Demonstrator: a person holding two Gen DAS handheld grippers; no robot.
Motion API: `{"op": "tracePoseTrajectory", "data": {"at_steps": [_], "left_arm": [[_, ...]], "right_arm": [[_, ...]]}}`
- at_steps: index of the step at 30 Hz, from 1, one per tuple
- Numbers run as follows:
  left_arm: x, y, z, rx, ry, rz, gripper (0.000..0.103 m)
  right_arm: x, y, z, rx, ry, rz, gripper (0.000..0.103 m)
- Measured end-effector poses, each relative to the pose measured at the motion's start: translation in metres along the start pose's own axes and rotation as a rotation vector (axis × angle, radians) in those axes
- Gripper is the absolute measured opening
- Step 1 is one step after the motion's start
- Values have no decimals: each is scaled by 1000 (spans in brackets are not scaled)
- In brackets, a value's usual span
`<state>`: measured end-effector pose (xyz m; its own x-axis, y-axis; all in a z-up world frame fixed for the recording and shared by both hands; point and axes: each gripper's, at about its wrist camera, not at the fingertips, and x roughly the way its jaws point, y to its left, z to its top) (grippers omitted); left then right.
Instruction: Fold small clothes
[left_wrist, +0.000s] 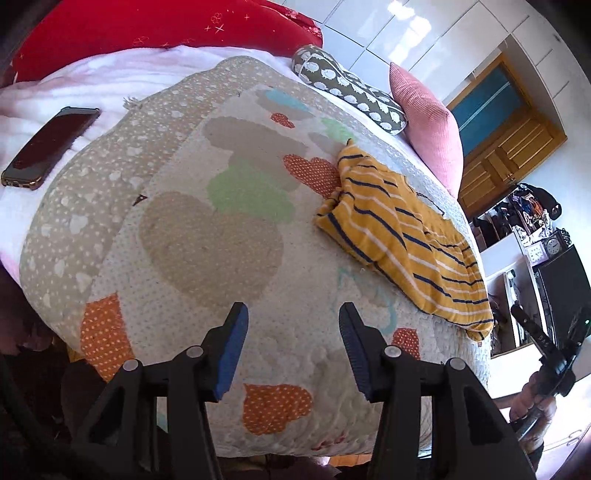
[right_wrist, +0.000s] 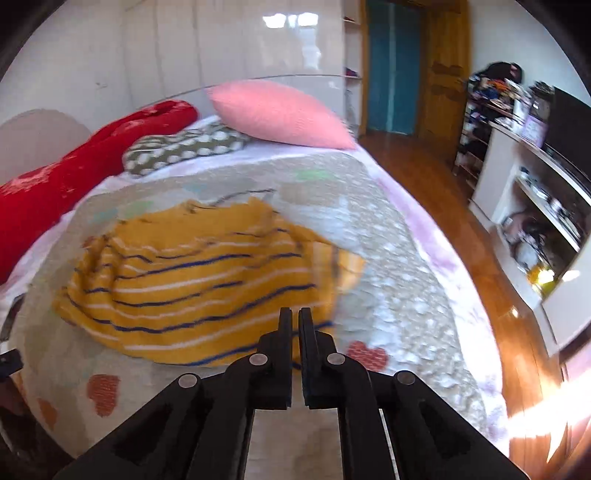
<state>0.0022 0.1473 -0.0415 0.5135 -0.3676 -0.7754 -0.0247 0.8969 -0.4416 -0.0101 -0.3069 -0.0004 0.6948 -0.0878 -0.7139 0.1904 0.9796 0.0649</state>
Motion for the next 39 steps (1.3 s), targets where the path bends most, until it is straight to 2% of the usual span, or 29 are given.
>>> {"op": "tracePoseTrajectory", "data": {"at_steps": [1, 2, 4, 6, 9, 10, 13, 14, 16, 18, 20, 21, 22, 23, 27, 31, 35, 39], "left_arm": [[-2, 3, 0, 1, -8, 1, 50], [-4, 7, -1, 0, -15, 3, 51], [-9, 15, -4, -2, -25, 3, 51], [-14, 24, -8, -9, -31, 3, 51], [-21, 41, -13, -32, -32, -6, 51], [-23, 48, -14, -42, -36, -11, 52], [-29, 66, -17, -74, -49, -18, 52], [-29, 72, -17, -87, -50, -21, 53], [-29, 82, -17, -110, -48, -27, 53], [-28, 89, -18, -125, -42, -30, 53], [-29, 95, -19, -132, -37, -30, 53], [-30, 96, -19, -132, -37, -28, 53], [-32, 97, -20, -130, -38, -24, 53], [-33, 98, -20, -128, -39, -18, 53], [-37, 90, -19, -116, -46, -18, 53], [-38, 63, -17, -78, -31, -55, 53], [-31, 26, -19, -27, 5, -85, 53], [-16, -16, -22, 38, 58, -108, 53]], "right_arm": [[-1, 25, 5, -37, 0, 70, 17], [2, 50, 8, -67, 9, 144, 33], [16, 101, 12, -121, 45, 277, 49], [36, 152, 15, -182, 77, 339, 49], [68, 218, 22, -255, 129, 376, 50], [79, 235, 26, -266, 149, 378, 54], [116, 277, 35, -298, 202, 293, 72], [130, 288, 34, -298, 230, 278, 74], [160, 307, 29, -322, 298, 210, 77], [187, 328, 17, -400, 332, 88, 80], [203, 343, 5, -505, 288, -53, 81], [205, 346, 4, -521, 256, -75, 75], [204, 346, 5, -509, 245, -81, 42], [203, 343, 7, -489, 249, -111, 23], [184, 317, 31, -399, 244, -31, 16], [141, 253, 67, -228, 187, 90, 15], [102, 141, 98, 14, 125, 134, 15], [75, 11, 88, 252, 94, 79, 15]]}}
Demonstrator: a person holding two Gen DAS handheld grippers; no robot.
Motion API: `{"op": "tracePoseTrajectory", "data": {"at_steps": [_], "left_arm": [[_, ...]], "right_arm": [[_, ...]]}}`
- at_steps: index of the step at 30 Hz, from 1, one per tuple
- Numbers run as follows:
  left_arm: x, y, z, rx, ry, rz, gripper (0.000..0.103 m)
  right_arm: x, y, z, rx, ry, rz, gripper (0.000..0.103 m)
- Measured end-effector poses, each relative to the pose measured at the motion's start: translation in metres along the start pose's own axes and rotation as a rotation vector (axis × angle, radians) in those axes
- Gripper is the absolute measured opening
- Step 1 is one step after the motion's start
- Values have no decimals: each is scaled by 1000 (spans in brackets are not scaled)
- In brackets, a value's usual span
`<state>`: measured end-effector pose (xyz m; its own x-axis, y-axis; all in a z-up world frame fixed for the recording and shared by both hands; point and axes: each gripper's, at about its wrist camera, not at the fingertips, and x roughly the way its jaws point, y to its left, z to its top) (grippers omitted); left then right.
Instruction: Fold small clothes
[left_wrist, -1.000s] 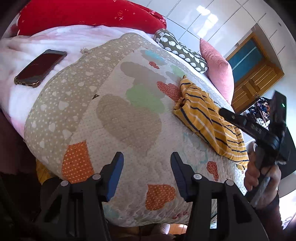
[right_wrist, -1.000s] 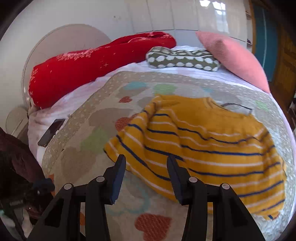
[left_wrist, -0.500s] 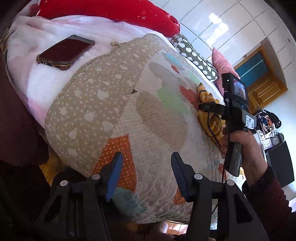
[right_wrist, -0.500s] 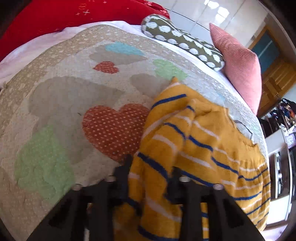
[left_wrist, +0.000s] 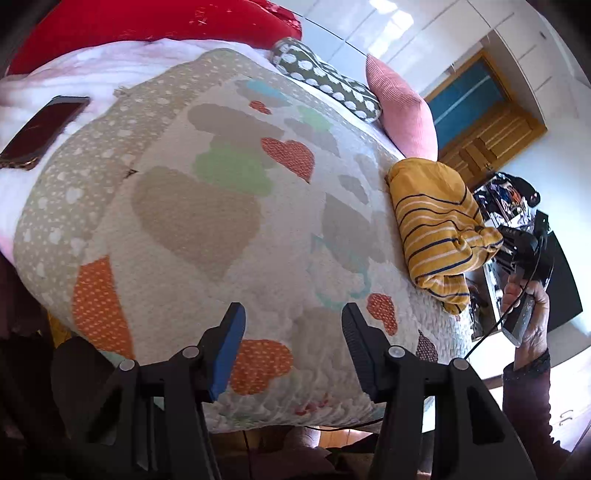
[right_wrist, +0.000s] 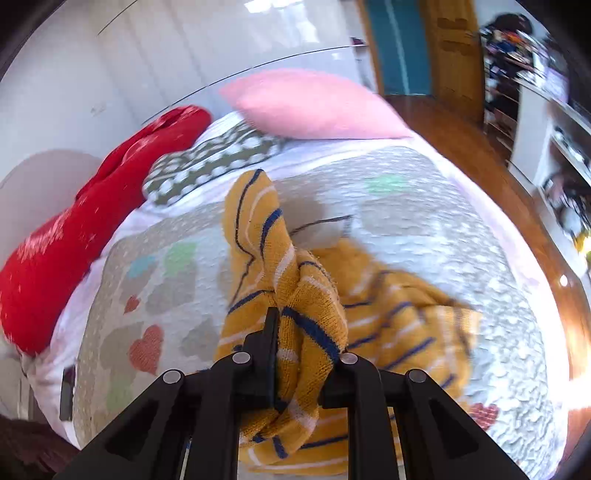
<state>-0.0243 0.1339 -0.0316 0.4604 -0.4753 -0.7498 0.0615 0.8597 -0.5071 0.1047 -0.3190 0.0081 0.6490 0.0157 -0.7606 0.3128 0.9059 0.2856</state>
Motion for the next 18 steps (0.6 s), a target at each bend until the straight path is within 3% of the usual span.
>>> {"op": "tracePoseTrajectory", "data": {"at_steps": [5, 7, 10, 12, 14, 18], "left_arm": [[32, -60, 7, 118, 75, -39, 53], [46, -86, 14, 174, 96, -39, 53], [71, -123, 27, 215, 131, -64, 53], [89, -149, 38, 226, 143, -81, 53], [108, -181, 50, 255, 146, -115, 53], [159, -236, 73, 300, 189, -172, 53]], "right_arm": [[10, -117, -21, 135, 83, -48, 23], [-6, -139, -33, 175, 34, -18, 36], [-31, -150, -36, 159, -56, 3, 39], [-43, -154, -36, 167, -90, 80, 37], [-50, -146, -35, 164, -104, 188, 26], [-42, -110, -30, 98, -83, 289, 25]]}}
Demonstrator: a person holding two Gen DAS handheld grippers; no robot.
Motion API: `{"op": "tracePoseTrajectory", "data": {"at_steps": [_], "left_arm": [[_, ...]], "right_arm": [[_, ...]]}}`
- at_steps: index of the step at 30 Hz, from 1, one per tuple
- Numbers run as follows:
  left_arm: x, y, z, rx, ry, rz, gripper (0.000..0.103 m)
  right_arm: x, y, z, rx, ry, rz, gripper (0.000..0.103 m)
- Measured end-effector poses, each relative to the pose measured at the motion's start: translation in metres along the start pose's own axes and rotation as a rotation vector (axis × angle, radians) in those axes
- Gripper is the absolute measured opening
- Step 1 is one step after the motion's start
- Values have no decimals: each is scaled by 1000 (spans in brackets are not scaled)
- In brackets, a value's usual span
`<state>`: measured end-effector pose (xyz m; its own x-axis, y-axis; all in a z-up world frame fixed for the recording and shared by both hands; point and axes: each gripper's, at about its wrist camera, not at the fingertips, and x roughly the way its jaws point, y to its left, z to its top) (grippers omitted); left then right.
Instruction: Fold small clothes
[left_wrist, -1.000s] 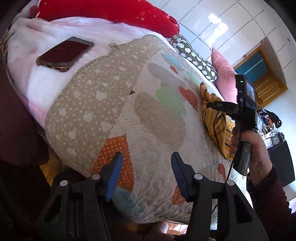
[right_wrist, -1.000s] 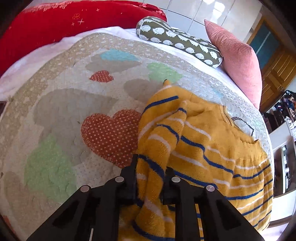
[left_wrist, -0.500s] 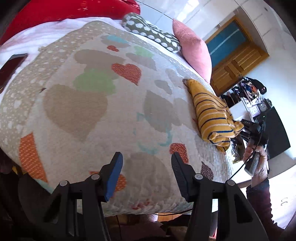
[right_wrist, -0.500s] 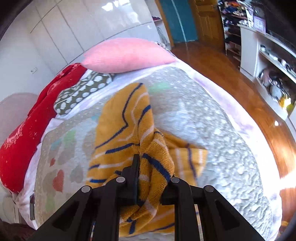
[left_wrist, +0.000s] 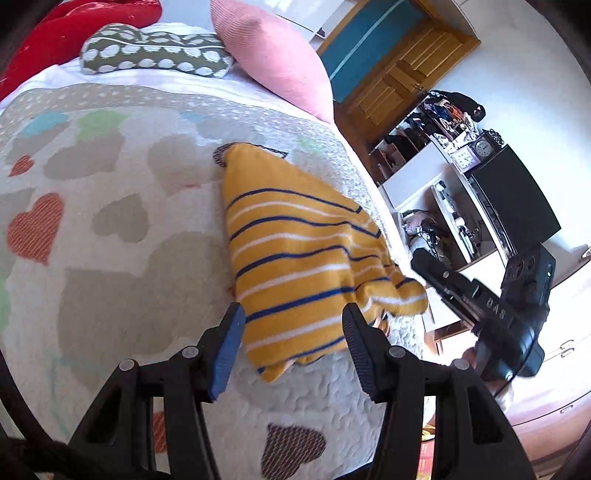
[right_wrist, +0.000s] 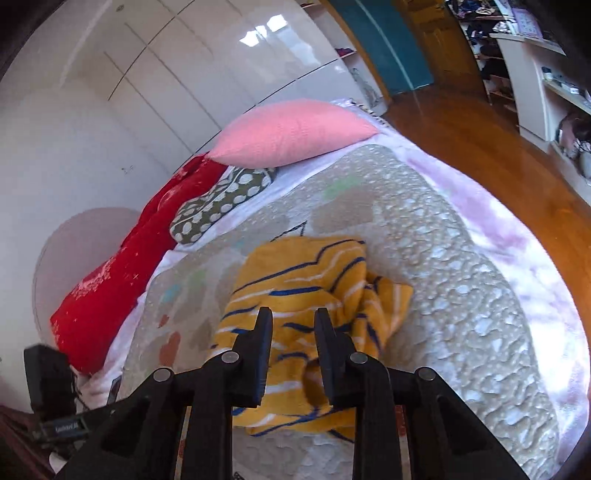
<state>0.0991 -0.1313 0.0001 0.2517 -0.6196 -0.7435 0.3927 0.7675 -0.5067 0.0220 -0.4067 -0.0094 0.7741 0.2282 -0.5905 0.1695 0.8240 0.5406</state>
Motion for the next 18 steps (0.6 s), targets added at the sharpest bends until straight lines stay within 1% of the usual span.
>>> {"op": "tracePoseTrajectory", "data": {"at_steps": [1, 2, 3, 4, 5, 6, 7, 8, 10, 11, 12, 13, 14, 15, 16, 17, 18], "left_arm": [[13, -5, 6, 12, 15, 11, 53], [27, -9, 9, 24, 29, 38, 53], [41, -12, 8, 46, 50, 71, 53], [55, -14, 3, 73, 71, 112, 53], [66, -13, -4, 95, 90, 147, 53], [78, -11, -12, 112, 112, 168, 53], [83, -11, -20, 140, 105, 177, 54], [81, -13, -26, 183, 69, 183, 55], [75, -20, -29, 232, 80, 200, 55], [68, -21, -29, 241, 91, 189, 55], [59, -20, -27, 237, 90, 155, 55], [47, -17, -24, 222, 74, 111, 55], [36, -11, -19, 204, 49, 84, 55], [28, -5, -13, 181, 21, 69, 55], [22, 4, -4, 151, -6, 55, 60], [18, 14, 3, 120, -26, 39, 69], [18, 25, 12, 85, -41, 25, 72]], "right_arm": [[7, 8, -1, -23, 16, 6, 25], [15, 14, -5, -53, 44, 9, 25], [24, 20, -10, -93, 93, 3, 25], [32, 23, -18, -138, 140, -29, 25], [40, 22, -28, -186, 176, -85, 23], [48, 17, -40, -223, 213, -149, 21], [55, 6, -53, -230, 251, -186, 21], [59, -5, -62, -206, 268, -177, 20], [54, -18, -65, -161, 238, -125, 19], [52, -19, -62, -152, 248, -117, 19], [49, -19, -58, -145, 258, -113, 19], [44, -19, -52, -136, 259, -101, 21], [36, -21, -46, -120, 240, -67, 22], [28, -24, -38, -102, 206, -29, 30], [22, -26, -29, -92, 168, -8, 54], [16, -29, -20, -87, 124, -12, 88], [11, -33, -12, -84, 77, -35, 98]]}}
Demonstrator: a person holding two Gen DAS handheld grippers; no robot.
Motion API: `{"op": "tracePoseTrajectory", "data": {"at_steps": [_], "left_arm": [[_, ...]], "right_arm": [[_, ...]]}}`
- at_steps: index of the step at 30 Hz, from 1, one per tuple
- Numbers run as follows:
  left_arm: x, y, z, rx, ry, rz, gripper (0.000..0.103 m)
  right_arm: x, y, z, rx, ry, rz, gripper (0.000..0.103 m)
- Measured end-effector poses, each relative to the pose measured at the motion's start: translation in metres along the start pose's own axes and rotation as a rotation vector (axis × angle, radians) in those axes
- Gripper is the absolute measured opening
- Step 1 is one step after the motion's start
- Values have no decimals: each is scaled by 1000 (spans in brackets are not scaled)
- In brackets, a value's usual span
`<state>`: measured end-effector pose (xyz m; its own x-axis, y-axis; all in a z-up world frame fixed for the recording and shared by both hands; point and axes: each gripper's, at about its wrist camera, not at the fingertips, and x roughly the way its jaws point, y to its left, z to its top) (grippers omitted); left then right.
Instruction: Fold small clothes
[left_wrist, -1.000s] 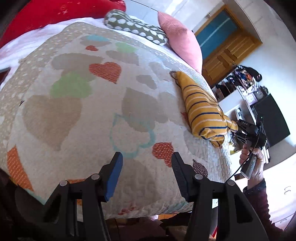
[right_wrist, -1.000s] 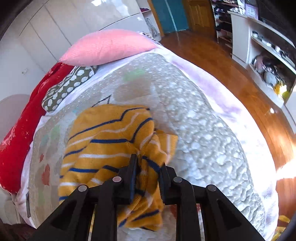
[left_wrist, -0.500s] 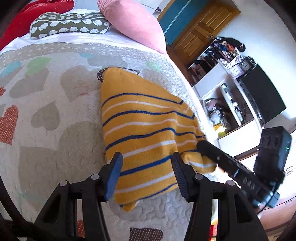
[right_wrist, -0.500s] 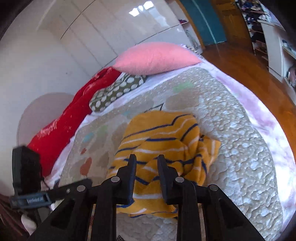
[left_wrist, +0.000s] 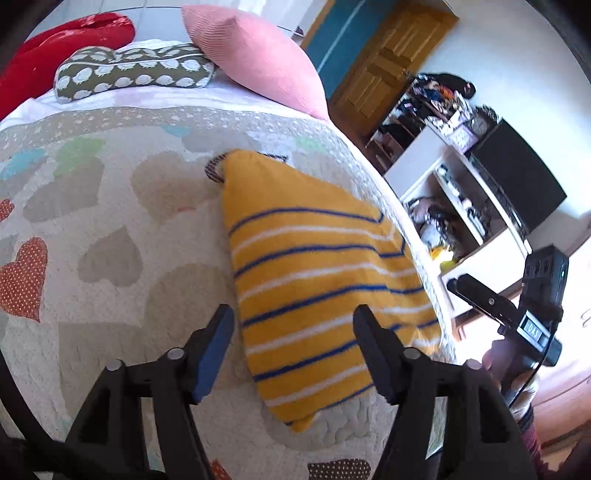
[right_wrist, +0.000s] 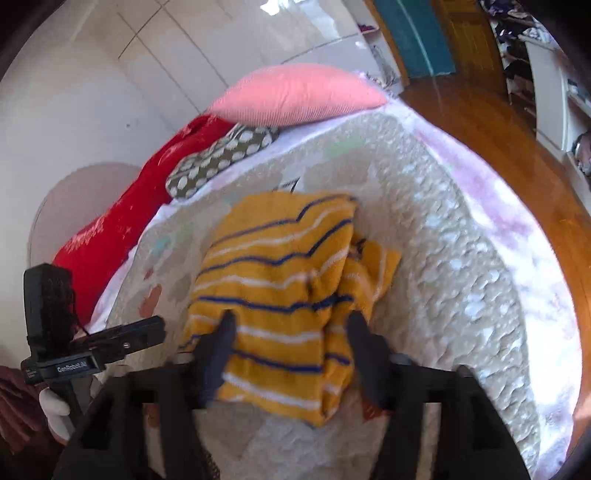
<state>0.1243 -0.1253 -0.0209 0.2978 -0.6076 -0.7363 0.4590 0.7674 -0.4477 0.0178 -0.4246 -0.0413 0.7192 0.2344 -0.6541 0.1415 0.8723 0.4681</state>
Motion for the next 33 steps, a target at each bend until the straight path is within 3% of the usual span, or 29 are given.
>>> {"op": "tracePoseTrajectory", "data": {"at_steps": [2, 6, 9, 10, 12, 13, 16, 17, 22, 25, 27, 30, 31, 33], "left_arm": [[11, 25, 14, -77, 1, -67, 78], [64, 56, 26, -222, 111, -219, 79], [106, 46, 22, -237, 231, -342, 80], [113, 39, 20, -228, 239, -347, 83], [114, 23, 18, -180, 231, -328, 83], [110, 19, 19, -178, 223, -337, 82], [84, 22, 26, -180, 184, -382, 66], [70, 26, 30, -180, 167, -391, 65], [4, 37, 58, -133, 66, -308, 65], [-9, 42, 63, -67, 33, -131, 65], [5, 53, 55, -76, 63, 10, 65], [38, 80, 28, -95, 143, 173, 67], [40, 86, 20, -101, 136, 150, 68], [33, 96, 9, -133, 102, 67, 68]], "right_arm": [[0, -10, 13, 10, -75, -43, 103], [47, -41, 30, 131, 49, 31, 103], [83, -47, 27, 195, 105, 75, 97], [91, -44, 26, 198, 108, 76, 92], [103, -31, 25, 193, 106, 82, 63], [109, -27, 25, 217, 127, 125, 48], [107, -3, 29, 221, 126, 146, 42], [103, 8, 32, 199, 118, 154, 42], [90, 62, 54, 137, 64, 271, 41], [101, 91, 65, 67, 24, 280, 41], [118, 102, 63, 13, 25, 222, 46], [156, 101, 46, -53, 91, 14, 54], [164, 95, 38, -53, 122, -54, 54], [158, 79, 28, -13, 138, -37, 55]]}}
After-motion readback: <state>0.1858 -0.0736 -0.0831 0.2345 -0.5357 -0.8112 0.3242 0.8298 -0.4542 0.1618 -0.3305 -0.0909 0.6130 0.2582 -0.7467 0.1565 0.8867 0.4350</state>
